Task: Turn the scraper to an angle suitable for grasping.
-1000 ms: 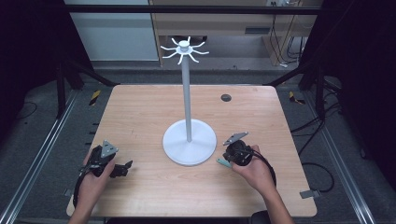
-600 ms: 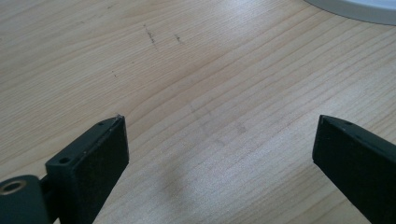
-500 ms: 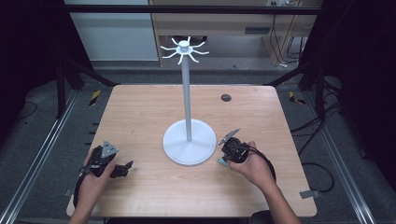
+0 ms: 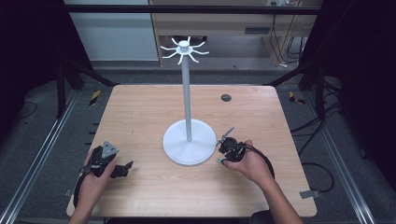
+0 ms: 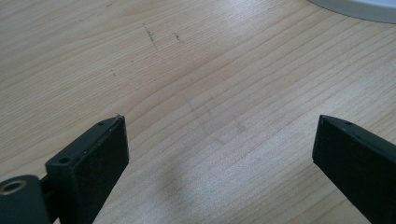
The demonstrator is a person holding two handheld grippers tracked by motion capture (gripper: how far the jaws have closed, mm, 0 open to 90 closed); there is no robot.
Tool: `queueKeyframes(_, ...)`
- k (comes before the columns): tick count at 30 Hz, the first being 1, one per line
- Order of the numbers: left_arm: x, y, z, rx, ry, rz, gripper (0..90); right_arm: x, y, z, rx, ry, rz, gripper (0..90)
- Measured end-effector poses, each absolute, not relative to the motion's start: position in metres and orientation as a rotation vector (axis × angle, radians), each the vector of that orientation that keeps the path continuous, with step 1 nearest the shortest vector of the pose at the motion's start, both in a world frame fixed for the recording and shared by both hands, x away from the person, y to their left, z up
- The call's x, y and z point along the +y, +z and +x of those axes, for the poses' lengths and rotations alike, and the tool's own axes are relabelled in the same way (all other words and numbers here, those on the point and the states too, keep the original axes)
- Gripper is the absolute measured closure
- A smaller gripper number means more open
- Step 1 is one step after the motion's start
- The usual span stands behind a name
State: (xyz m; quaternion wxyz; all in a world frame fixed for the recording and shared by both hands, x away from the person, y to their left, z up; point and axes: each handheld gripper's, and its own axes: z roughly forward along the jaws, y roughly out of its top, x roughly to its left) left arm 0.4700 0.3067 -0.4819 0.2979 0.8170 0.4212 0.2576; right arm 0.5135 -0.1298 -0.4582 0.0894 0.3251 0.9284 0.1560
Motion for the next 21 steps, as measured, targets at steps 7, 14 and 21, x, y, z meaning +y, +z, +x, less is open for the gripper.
queueKeyframes(7, 0.3070, -0.4813, 0.4698, 1.120, 0.689, 2.168, 3.4, -0.1283, -0.4619, 0.5155, 2.791, 0.425, 0.953, 65.4)
queueKeyframes(14, 0.3070, -0.4815, 0.4700, 1.119, 0.687, 2.169, 3.4, -0.1254, -0.4636, 0.5180, 2.822, 0.389, 0.947, 66.4)
queueKeyframes(21, 0.3068, -0.4815, 0.4698, 1.119, 0.687, 2.169, 3.4, -0.1240, -0.4661, 0.5208, 2.845, 0.363, 0.934, 68.1)
